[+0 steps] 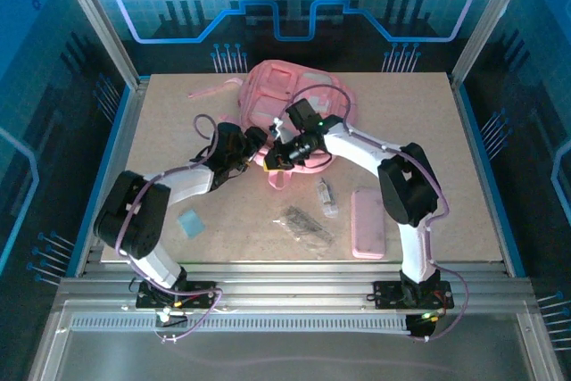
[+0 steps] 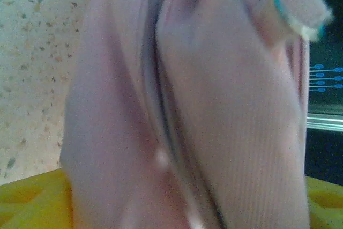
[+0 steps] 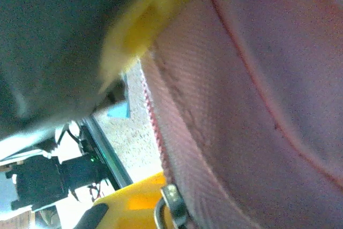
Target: Pack the student bag
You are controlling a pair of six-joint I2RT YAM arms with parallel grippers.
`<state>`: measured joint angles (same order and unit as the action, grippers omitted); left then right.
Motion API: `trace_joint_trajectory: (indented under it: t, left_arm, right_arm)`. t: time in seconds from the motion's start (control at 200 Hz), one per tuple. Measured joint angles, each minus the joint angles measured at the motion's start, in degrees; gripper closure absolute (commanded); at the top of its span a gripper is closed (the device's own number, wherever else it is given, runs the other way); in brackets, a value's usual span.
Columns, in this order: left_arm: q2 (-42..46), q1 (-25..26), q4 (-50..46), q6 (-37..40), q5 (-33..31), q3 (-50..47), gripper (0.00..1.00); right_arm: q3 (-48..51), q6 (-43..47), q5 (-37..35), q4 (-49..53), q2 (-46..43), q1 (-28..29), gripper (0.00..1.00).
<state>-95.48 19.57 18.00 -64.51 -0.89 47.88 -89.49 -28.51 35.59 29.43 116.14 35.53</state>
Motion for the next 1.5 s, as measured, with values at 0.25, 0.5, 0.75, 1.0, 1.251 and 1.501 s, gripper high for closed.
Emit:
trace_joint_trajectory:
  t: [0.25,0.5,0.75,1.0,1.251,1.501]
  left_arm:
    - [-3.5,1.2,2.0,1.0,1.4,2.1,1.00]
    - [-0.4,0.8,0.4,4.5,5.8,2.2,1.00]
    - [3.0,-3.3,-3.6,8.5,10.5,2.2,1.00]
    - [3.3,-7.6,-8.6,12.1,15.8,3.2,0.75]
    - [5.1,-10.9,-15.3,13.5,12.8,6.2,0.01]
    - [21.6,-11.3,-19.7,11.9,7.2,-0.9,0.01]
  right_arm:
    - [6.0,5.3,-4.6,1.7,-2.6,0.0,1.00]
    - [11.1,15.0,-11.1,9.6,-10.6,-4.7,1.00]
    - [12.9,21.9,-15.4,16.5,-13.2,-13.0,1.00]
    - [12.9,23.5,-16.0,17.2,-13.1,-18.8,1.00]
    - [13.8,16.2,-8.0,9.1,-13.3,-15.4,1.00]
    - [8.9,8.2,-5.0,2.6,-8.6,-7.3,1.00]
